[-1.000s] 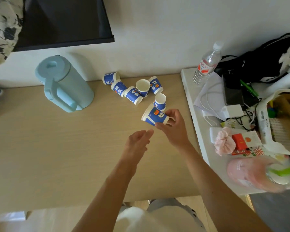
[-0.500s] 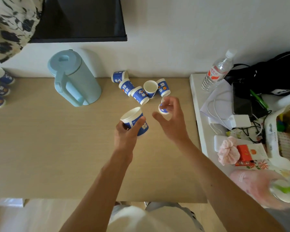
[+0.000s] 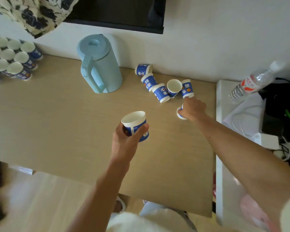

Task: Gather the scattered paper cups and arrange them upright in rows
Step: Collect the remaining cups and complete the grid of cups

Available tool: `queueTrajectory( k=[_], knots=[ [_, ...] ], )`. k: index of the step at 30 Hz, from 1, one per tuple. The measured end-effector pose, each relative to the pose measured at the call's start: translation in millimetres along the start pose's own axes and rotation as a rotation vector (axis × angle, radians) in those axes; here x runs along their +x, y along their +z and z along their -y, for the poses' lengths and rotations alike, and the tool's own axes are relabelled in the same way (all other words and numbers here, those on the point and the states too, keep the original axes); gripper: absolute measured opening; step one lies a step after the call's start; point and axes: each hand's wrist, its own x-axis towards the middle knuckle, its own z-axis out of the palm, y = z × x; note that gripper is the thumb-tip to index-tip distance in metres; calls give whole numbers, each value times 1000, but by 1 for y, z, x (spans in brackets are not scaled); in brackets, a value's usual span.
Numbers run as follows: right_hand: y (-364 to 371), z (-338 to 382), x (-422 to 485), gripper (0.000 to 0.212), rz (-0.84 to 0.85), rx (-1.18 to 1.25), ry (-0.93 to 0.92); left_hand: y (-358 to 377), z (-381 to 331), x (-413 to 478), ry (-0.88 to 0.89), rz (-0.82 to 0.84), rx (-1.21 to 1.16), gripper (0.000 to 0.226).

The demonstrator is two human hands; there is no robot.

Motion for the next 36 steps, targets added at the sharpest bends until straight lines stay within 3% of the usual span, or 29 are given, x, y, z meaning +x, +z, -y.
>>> queueTrajectory(
  k=[3, 6, 8, 12, 16, 21, 26, 32, 36],
  knots=[
    [-5, 8, -8, 36, 29, 159, 16, -14, 1, 0, -5, -38, -7, 30],
    [-23, 34, -28, 27, 133, 816, 55, -31, -1, 2, -9, -71, -20, 33],
    [-39, 58, -57, 36, 282, 1295, 66, -43, -3, 3, -15, -95, -35, 34],
    [-52, 108, -120, 44, 493, 1649, -144, -75, -14, 1, 14, -129, -86, 31],
    [-52, 157, -175, 50, 593, 1719, -337, -121, -28, -14, 93, -131, -99, 31],
    [-66, 213, -226, 74, 563, 1530, -509, -186, -35, -40, 192, -141, -92, 46],
    [-66, 277, -264, 63, 543, 1391, -604, -255, -26, -59, 259, -155, -78, 27],
    [-46, 366, -313, 58, 602, 1444, -646, -344, -13, -74, 324, -166, -115, 37],
    [-39, 420, -340, 55, 609, 1447, -669, -400, -7, -80, 329, -203, -96, 29]
  ],
)
